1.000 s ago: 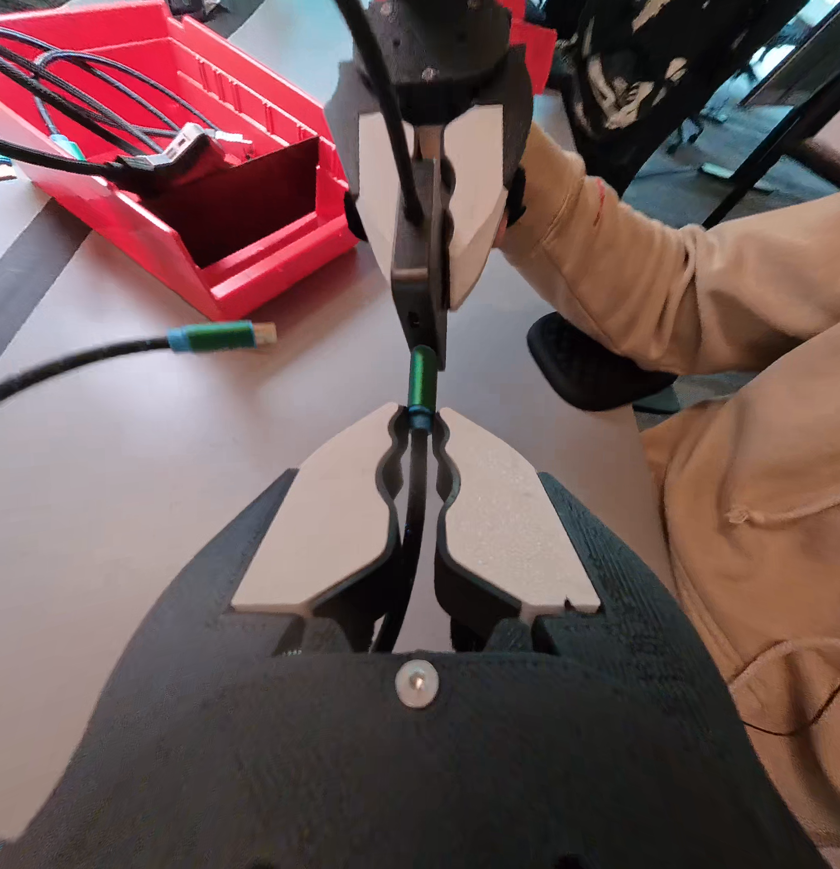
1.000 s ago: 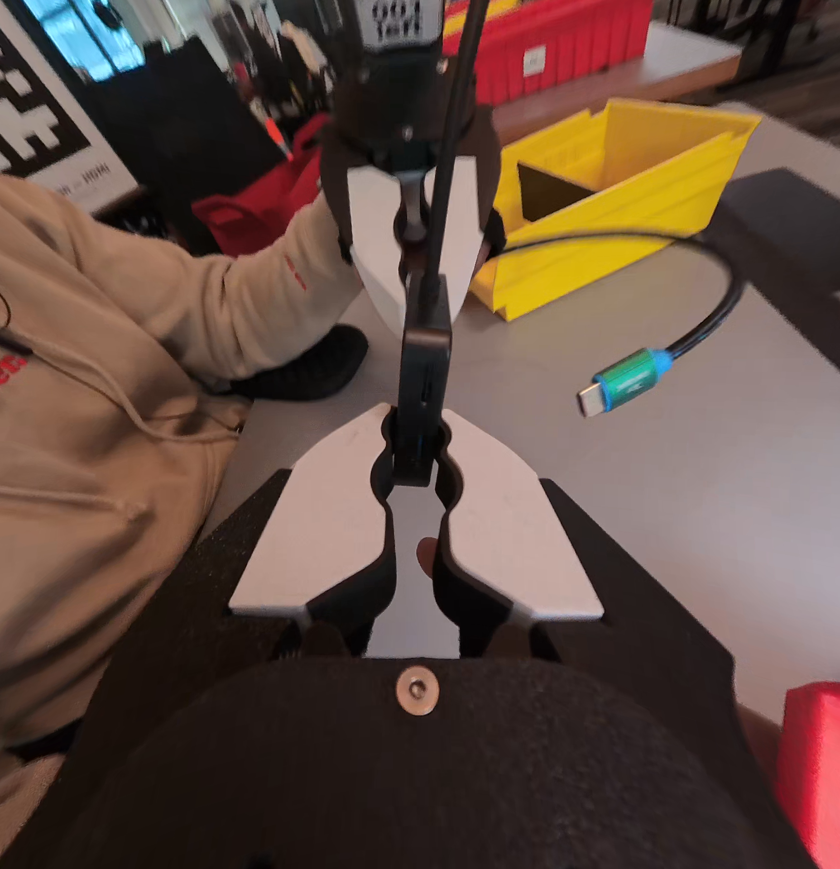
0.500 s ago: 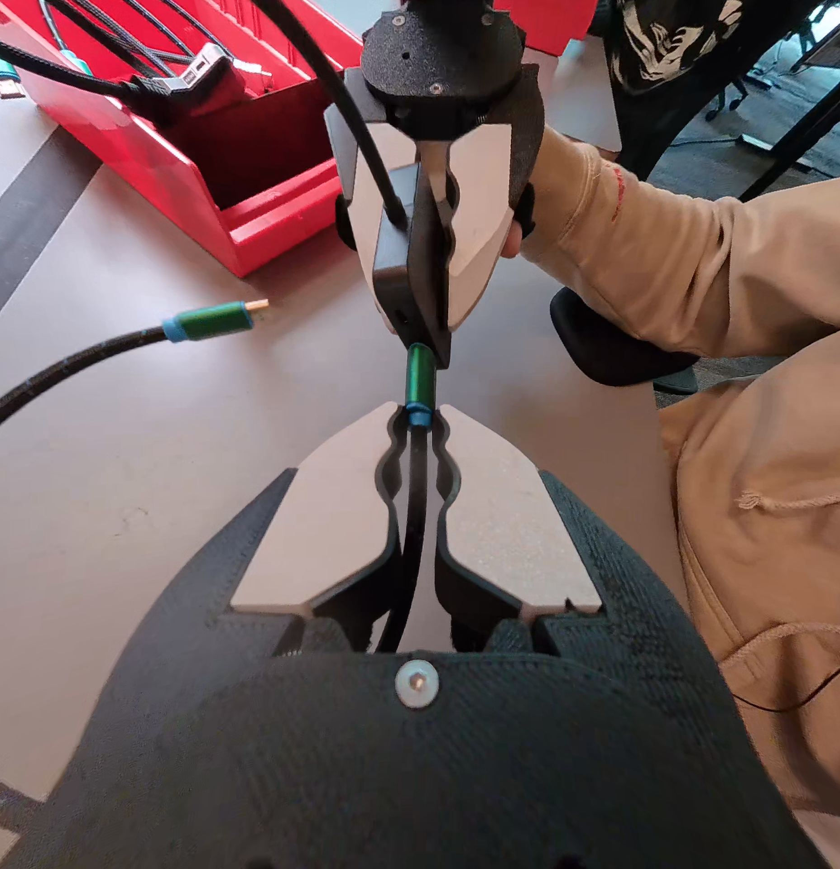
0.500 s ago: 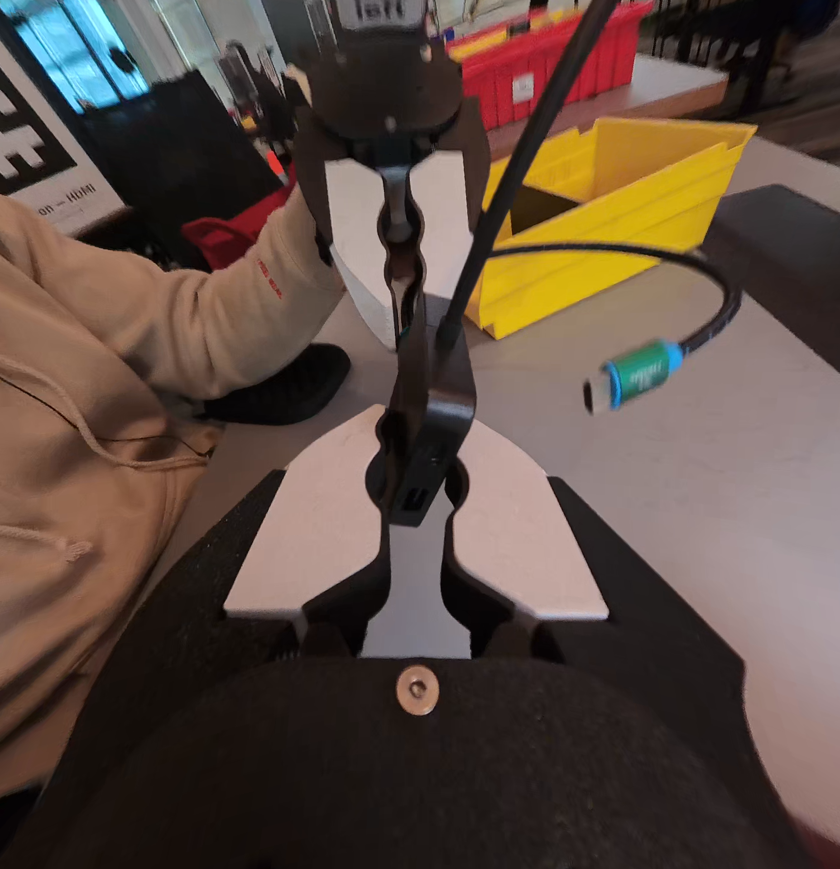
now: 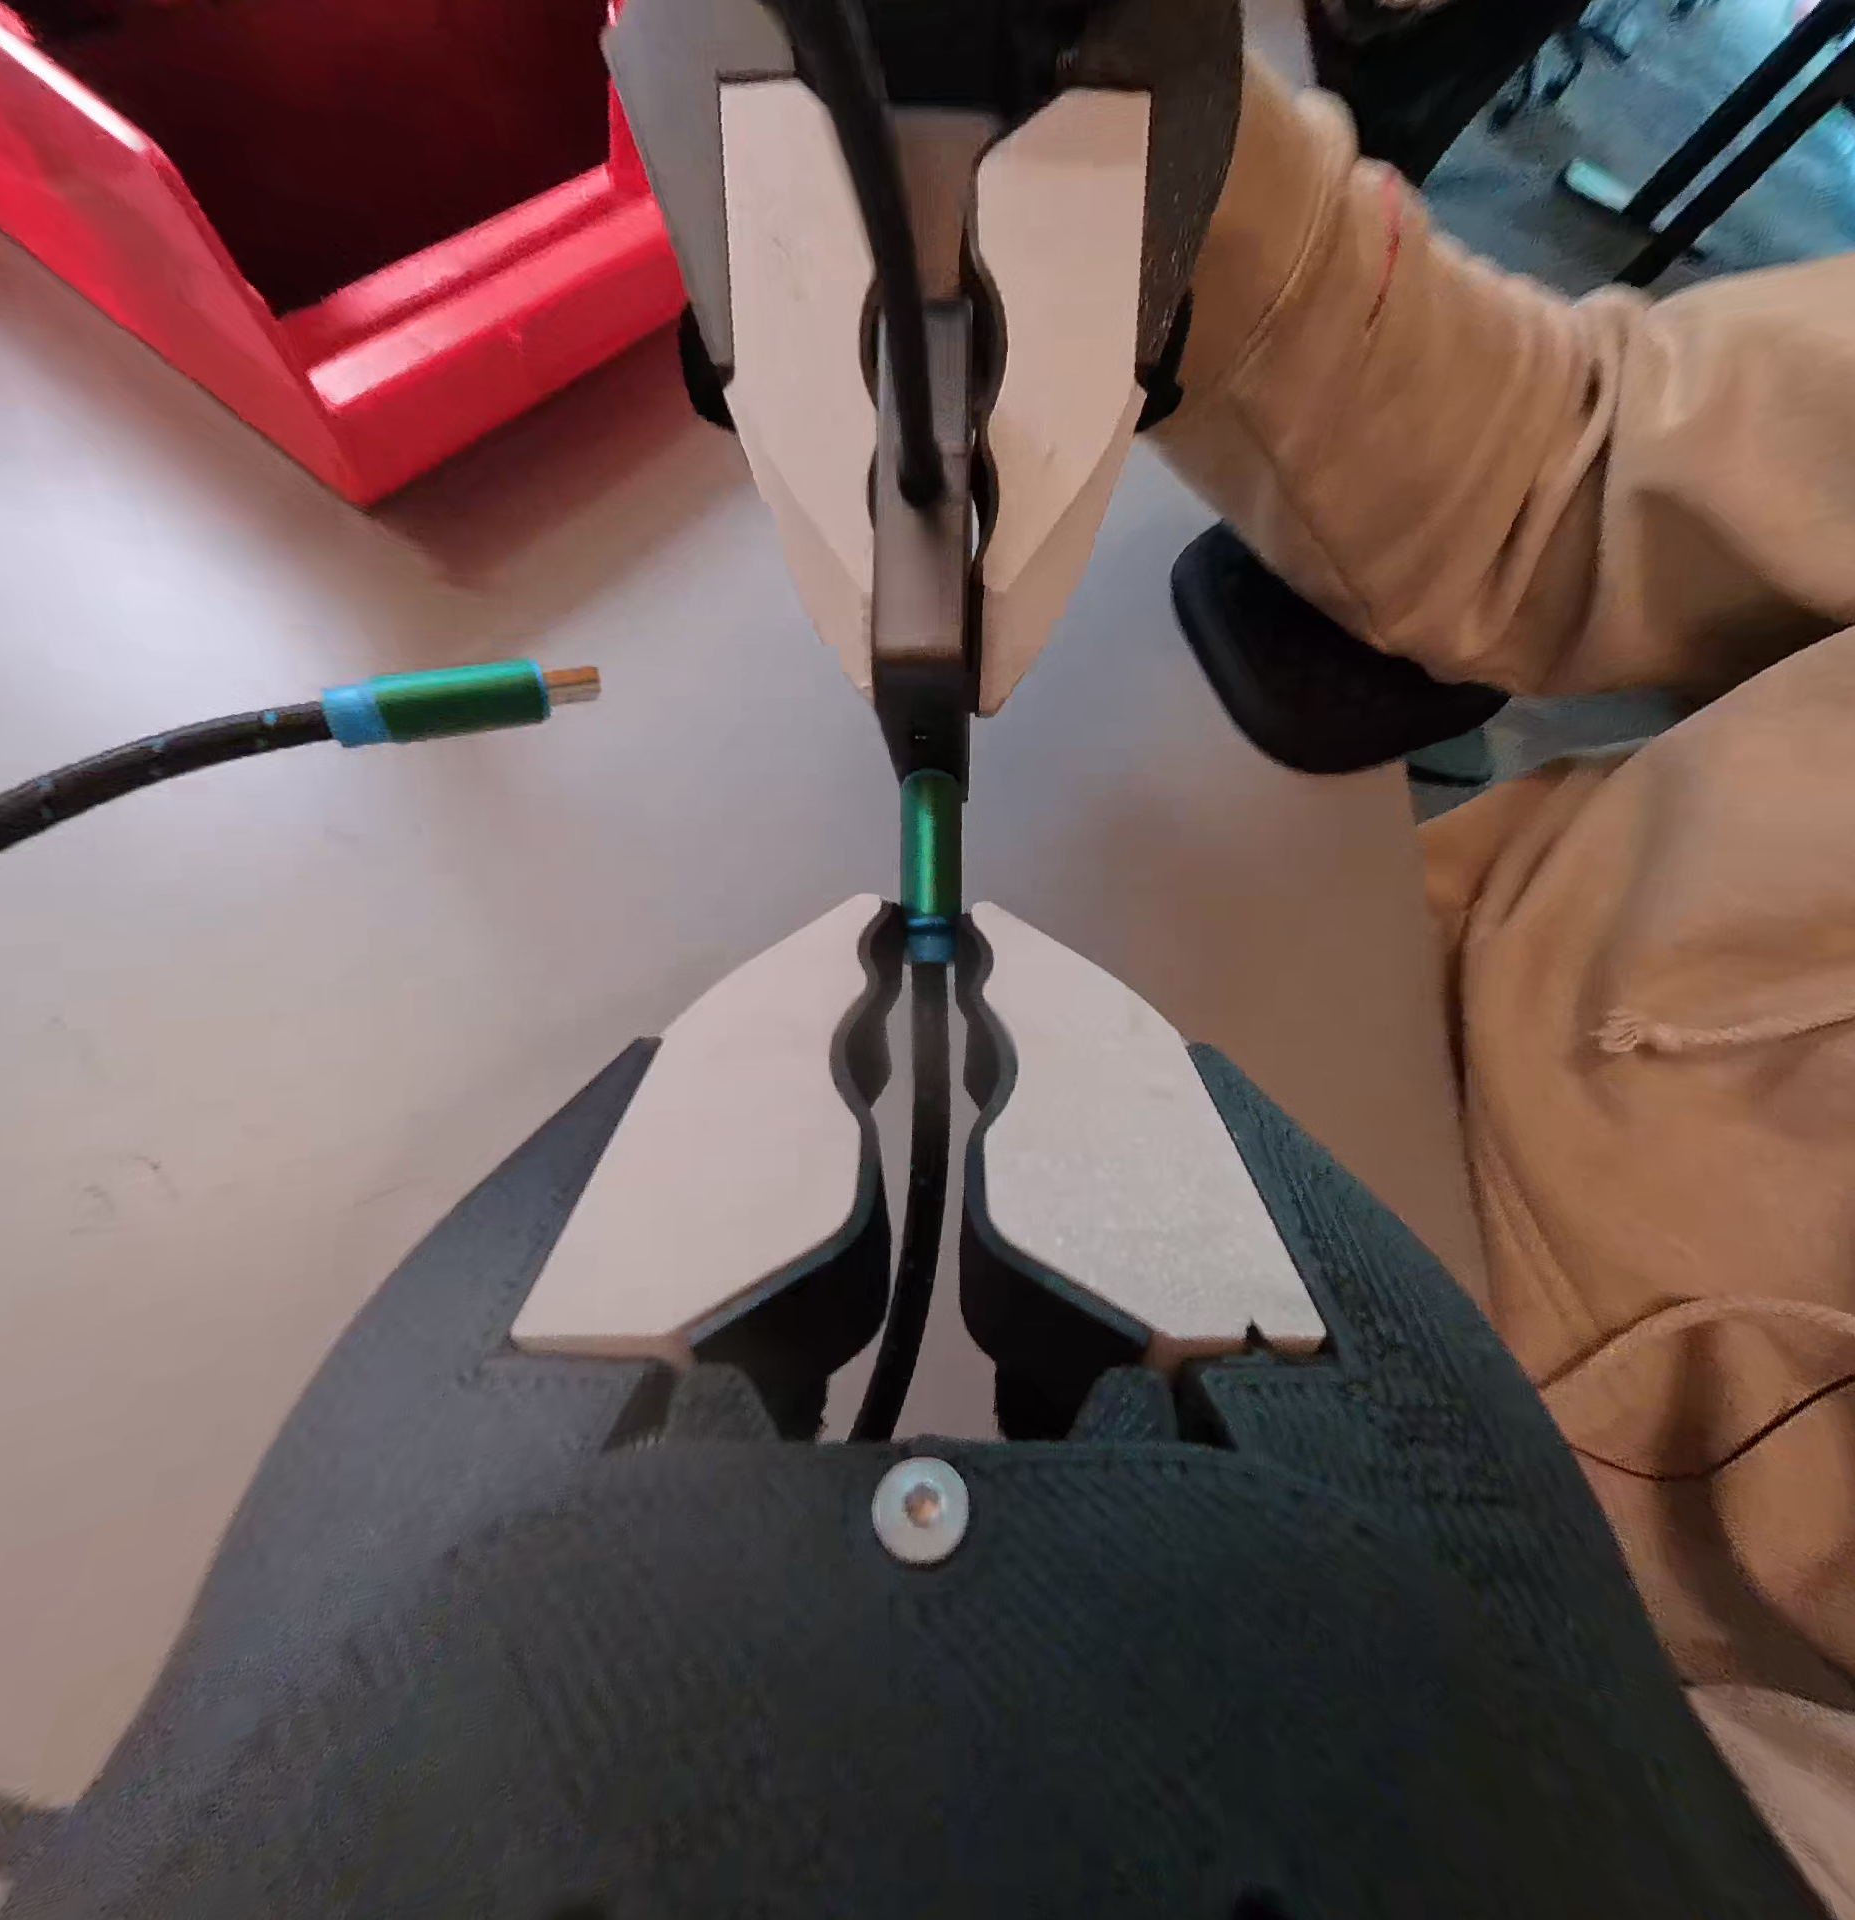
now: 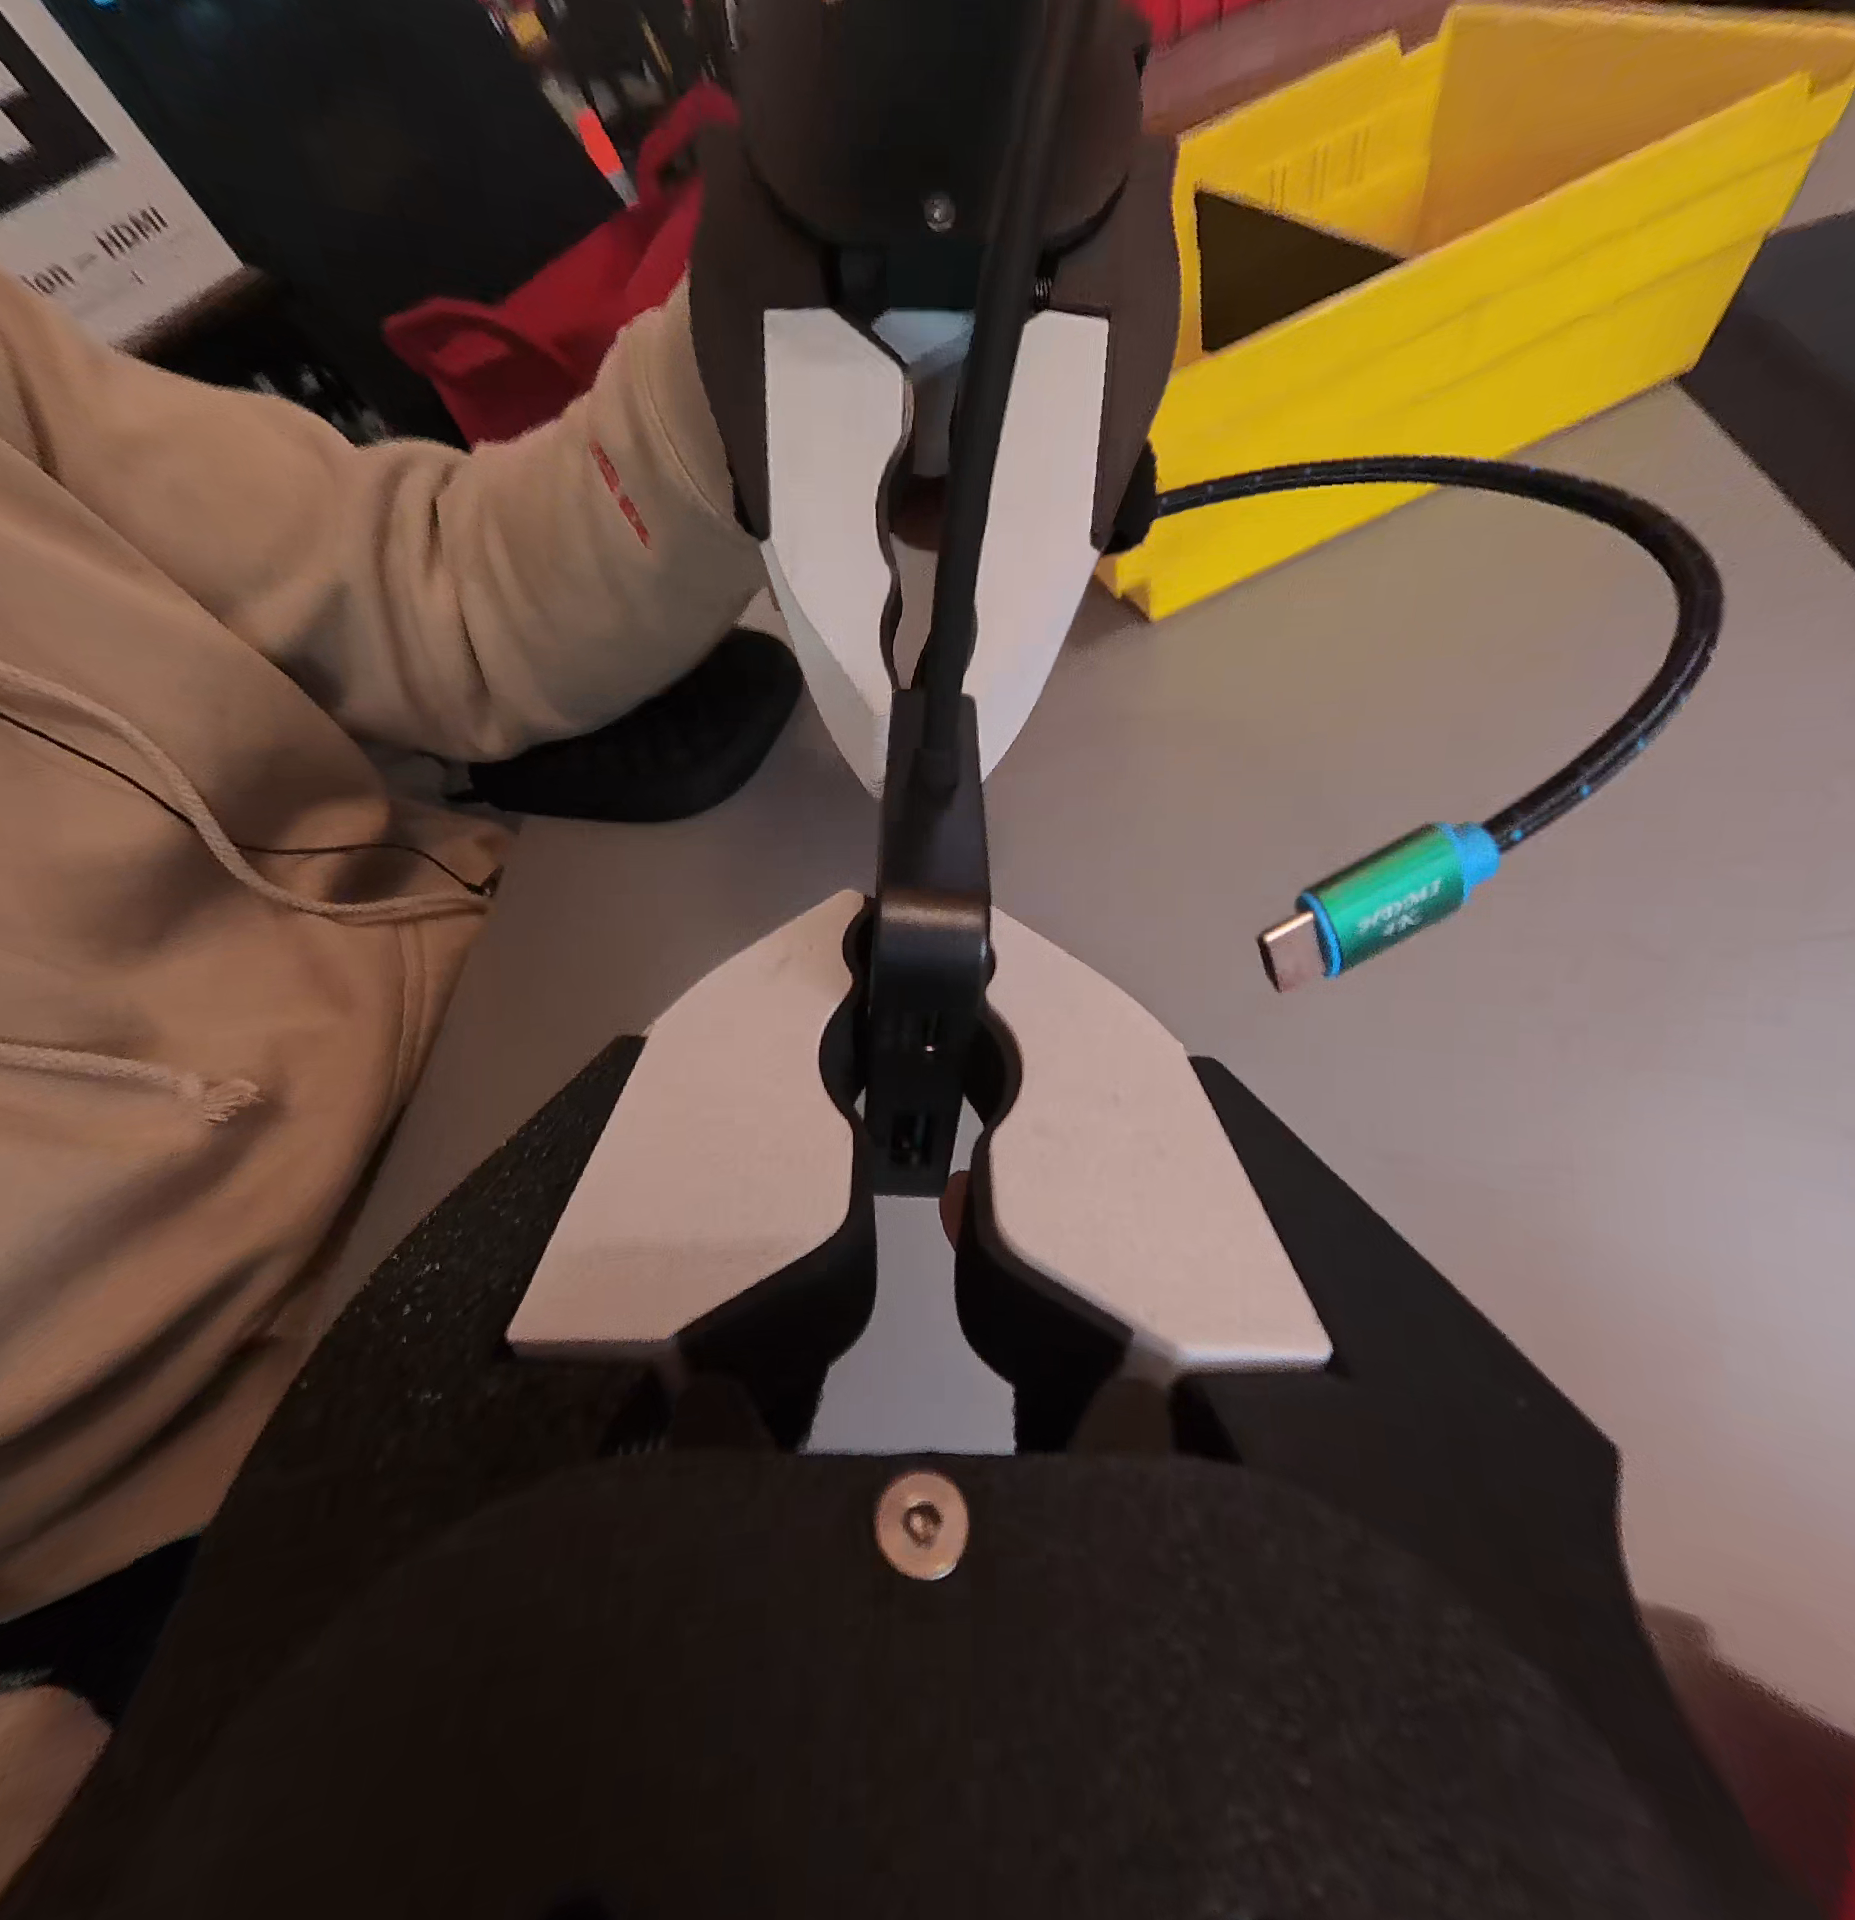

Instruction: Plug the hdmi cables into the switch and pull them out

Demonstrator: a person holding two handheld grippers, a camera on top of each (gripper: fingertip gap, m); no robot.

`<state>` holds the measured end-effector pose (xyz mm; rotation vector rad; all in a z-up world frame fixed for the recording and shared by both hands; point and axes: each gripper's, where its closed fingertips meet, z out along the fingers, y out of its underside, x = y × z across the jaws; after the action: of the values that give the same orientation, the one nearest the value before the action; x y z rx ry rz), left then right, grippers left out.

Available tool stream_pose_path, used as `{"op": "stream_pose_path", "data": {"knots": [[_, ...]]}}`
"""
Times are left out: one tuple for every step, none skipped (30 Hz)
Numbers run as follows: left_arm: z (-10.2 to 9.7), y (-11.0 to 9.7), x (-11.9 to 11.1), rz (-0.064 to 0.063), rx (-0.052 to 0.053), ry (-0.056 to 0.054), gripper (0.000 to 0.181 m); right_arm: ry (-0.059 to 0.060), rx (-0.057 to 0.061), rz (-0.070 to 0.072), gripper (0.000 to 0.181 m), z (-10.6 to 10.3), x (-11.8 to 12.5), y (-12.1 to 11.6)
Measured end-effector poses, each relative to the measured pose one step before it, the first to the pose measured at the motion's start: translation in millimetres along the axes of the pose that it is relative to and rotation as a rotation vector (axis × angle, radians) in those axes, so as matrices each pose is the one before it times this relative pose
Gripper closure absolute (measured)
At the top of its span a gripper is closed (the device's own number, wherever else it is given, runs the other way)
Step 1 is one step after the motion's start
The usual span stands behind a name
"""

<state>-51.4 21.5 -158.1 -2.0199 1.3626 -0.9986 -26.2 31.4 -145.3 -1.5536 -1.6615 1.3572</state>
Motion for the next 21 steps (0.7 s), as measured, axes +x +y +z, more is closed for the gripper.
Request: {"op": "stream_pose_path", "data": {"knots": [[4.71,5.04,-2.1,0.007,-0.0298,-0.0114,0.172,0.0115,-0.0267,0.0024,0.169,2.61,2.75,4.52],[3.76,3.64,-1.52,0.0029,-0.0175,-0.0037,0.172,0.0004,-0.0178,0.0083,0.169,1.86,1.46,3.63],[2.25,1.92,-2.07,0.0007,-0.0077,-0.0062,0.172,-0.0003,-0.0049,0.0103,0.168,0.91,1.42,1.75],[0.82,0.45,-4.79,-0.0009,-0.0022,-0.0254,0.171,0.0142,0.0088,0.0078,0.168,0.19,3.39,-1.15],[0.25,-0.66,-3.88,0.0023,0.0038,-0.0224,0.171,0.0269,0.0185,-0.0002,0.168,-0.17,4.34,-3.72],[-0.18,-2.06,-0.67,0.0023,0.0143,-0.0031,0.171,0.0162,0.0104,-0.0079,0.167,-0.7,1.5,-3.31],[-1.11,-3.2,0.08,-0.0013,0.0223,0.0012,0.171,0.0186,0.0085,-0.0165,0.166,-2.07,0.62,-3.24],[-1.91,-3.72,-1.1,-0.0011,0.0213,-0.0108,0.17,0.0306,0.0022,-0.0202,0.164,-2.82,1.78,-2.33],[-2.4,-2.83,-2.08,0.0047,0.0125,-0.023,0.17,0.0353,-0.009,-0.0178,0.158,-3.1,2.58,-0.3],[-2.58,-1.89,-1.97,0.0164,0.0062,-0.0272,0.17,0.0194,-0.0051,-0.0135,0.151,-2.97,0.85,-0.42],[-2.56,-2.21,-0.91,0.0162,0.0098,-0.0201,0.169,0.0101,0.0025,-0.0113,0.148,-2.41,-0.23,-1.25],[-2.38,-3.2,-0.59,0.0024,0.0161,-0.013,0.169,0.0226,0.0038,-0.0106,0.145,-1.72,1.88,-1.63],[-2.3,-3.27,-0.38,-0.0038,0.0168,-0.0077,0.169,0.0297,0.0066,-0.008,0.145,-1.56,3.48,-2.25],[-2.3,-2.84,-0.74,0.0016,0.015,-0.0109,0.169,0.009,0.0205,-0.0039,0.148,-1.84,0.94,-3.94],[-3.23,-3.69,-1.42,0.0098,0.0199,-0.0205,0.176,-0.0135,0.0311,0.0081,0.151,-2.16,-2.1,-5.44],[-4.98,-6.62,-2.69,0.014,0.0374,-0.032,0.172,-0.0061,0.007,0.0045,0.159,-2.51,-1.15,-2.8],[-6.97,-8.13,-0.81,0.0125,0.0435,-0.0195,0.163,0.0117,-0.0186,-0.0248,0.166,-2.88,0.08,0.56],[-8.71,-9.05,-0.25,0.0047,0.0446,-0.0135,0.157,0.022,-0.0097,-0.0331,0.168,-3.83,0.23,-0.41],[-10.0,-10.17,-0.36,0.002,0.0489,-0.0124,0.153,0.0268,0.0087,-0.0262,0.168,-5.35,1.45,-3.84],[-10.8,-11.81,-2.69,0.0021,0.0585,-0.0287,0.149,0.0228,0.0151,-0.0182,0.168,-7.2,1.59,-5.78],[-11.28,-12.47,-2.34,0.0059,0.0634,-0.0254,0.149,0.0328,0.022,-0.0203,0.168,-9.03,2.57,-7.67]]}}
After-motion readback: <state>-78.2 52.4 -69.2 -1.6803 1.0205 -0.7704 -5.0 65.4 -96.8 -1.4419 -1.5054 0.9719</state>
